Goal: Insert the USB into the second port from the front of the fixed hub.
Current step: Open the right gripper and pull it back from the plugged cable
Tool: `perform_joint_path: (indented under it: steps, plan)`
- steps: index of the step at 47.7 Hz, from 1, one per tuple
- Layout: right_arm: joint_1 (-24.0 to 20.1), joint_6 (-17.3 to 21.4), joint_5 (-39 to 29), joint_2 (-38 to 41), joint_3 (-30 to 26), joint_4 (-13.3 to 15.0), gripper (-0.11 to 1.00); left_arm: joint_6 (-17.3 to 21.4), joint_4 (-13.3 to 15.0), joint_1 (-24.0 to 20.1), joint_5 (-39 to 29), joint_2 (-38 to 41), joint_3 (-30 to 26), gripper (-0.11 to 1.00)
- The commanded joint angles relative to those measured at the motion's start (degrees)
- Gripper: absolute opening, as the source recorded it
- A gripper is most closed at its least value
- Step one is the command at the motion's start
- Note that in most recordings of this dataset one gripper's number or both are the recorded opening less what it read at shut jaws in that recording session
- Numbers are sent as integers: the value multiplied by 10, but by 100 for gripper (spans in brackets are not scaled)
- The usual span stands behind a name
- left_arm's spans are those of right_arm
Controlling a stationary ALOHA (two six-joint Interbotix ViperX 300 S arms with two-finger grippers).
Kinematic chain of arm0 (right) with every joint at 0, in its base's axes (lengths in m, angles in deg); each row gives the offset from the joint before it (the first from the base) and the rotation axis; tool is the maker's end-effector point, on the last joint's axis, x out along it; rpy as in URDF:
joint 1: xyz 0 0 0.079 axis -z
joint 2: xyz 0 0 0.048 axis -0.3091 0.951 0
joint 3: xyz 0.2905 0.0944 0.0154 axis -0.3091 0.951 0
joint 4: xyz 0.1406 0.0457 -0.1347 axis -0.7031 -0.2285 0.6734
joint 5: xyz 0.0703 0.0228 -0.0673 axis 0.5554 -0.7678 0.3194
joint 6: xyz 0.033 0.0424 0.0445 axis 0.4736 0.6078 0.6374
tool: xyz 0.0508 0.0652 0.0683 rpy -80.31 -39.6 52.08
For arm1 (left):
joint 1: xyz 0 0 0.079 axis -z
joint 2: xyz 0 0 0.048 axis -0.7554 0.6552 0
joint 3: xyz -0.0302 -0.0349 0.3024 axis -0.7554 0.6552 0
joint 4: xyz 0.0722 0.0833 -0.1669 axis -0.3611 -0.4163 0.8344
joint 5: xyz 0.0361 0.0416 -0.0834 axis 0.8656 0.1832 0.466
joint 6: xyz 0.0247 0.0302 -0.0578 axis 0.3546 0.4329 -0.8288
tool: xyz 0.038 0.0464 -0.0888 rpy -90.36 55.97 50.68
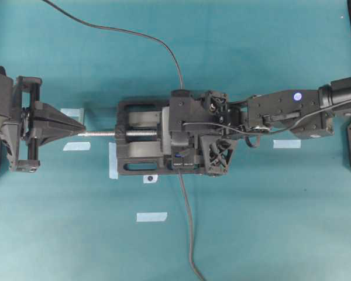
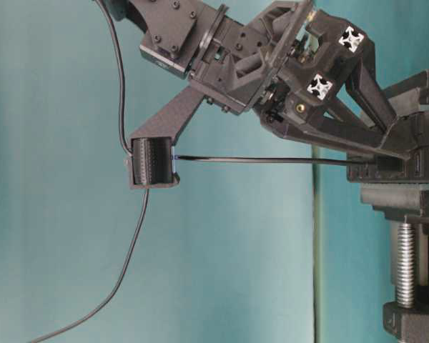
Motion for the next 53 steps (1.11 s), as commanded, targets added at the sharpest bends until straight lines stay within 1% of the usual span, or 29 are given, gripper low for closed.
perform_joint_path:
  steps: [1, 9, 21, 41, 53]
  plan:
    - [-2, 4, 2, -18, -14, -1, 83, -1, -1, -1, 4, 0, -6, 0]
    - [-1, 4, 1, -33, -10, -1, 83, -1, -1, -1, 4, 0, -6, 0]
    - [-1, 4, 1, -73, 13, -1, 83, -1, -1, -1, 4, 0, -5, 0]
    - [-1, 4, 10, -159, 71, -1, 83, -1, -1, -1, 4, 0, -5, 0]
    - [-1, 4, 40, -206, 107, -1, 83, -1, -1, -1, 4, 0, -7, 0]
